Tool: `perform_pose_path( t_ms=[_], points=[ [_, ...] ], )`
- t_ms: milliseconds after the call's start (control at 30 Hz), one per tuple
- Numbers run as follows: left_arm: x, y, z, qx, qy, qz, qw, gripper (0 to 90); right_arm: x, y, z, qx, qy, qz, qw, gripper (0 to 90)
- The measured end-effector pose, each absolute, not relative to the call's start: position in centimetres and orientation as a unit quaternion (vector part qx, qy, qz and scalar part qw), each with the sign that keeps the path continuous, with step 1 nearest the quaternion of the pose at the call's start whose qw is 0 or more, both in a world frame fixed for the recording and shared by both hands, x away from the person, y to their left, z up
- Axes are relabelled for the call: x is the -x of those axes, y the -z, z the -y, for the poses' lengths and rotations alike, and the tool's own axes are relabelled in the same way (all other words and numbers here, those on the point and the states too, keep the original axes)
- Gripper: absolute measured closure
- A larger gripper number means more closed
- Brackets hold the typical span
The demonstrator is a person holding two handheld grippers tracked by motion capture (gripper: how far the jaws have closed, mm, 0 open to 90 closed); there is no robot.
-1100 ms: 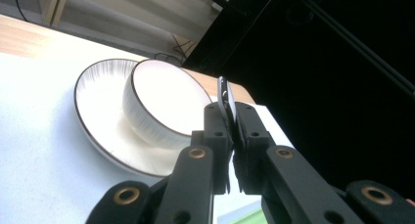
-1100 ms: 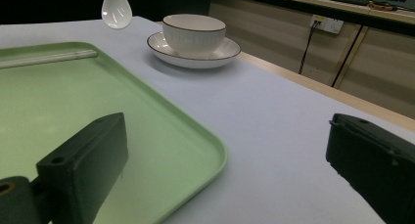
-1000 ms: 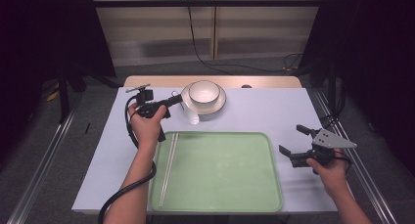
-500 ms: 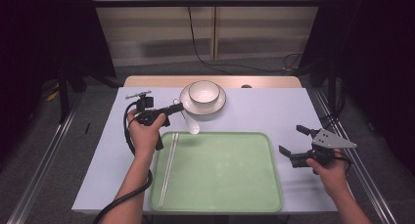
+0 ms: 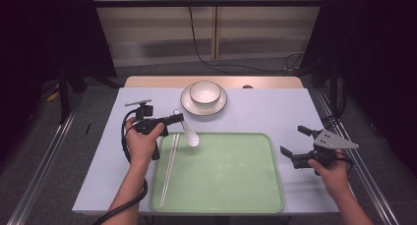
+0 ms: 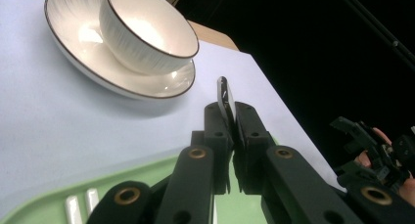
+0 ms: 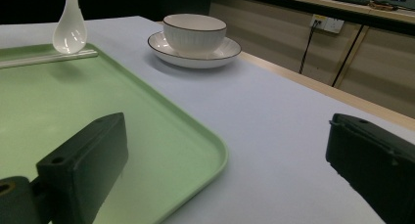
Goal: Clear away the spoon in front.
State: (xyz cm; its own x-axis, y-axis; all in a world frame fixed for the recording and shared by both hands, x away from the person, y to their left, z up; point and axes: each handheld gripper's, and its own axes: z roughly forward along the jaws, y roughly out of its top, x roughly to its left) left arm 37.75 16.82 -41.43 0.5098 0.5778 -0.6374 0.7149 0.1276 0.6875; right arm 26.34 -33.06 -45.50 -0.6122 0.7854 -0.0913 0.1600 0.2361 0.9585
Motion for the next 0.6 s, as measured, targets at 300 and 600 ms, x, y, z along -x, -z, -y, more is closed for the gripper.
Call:
perform_pose_path(
  t_ms=[300, 600],
  points=[
    [-37.0, 42.2, -16.9, -0.669, 0.081, -0.49, 0.553, 85.8, -26.4, 45.6, 33.0, -0.321, -0.525, -0.73, 0.296, 1.6],
    [-36.4, 42.4, -16.8, -0.681, 0.095, -0.486, 0.539, 85.8, -26.4, 45.6, 33.0, -0.322, -0.525, -0.73, 0.296, 1.6]
  ],
)
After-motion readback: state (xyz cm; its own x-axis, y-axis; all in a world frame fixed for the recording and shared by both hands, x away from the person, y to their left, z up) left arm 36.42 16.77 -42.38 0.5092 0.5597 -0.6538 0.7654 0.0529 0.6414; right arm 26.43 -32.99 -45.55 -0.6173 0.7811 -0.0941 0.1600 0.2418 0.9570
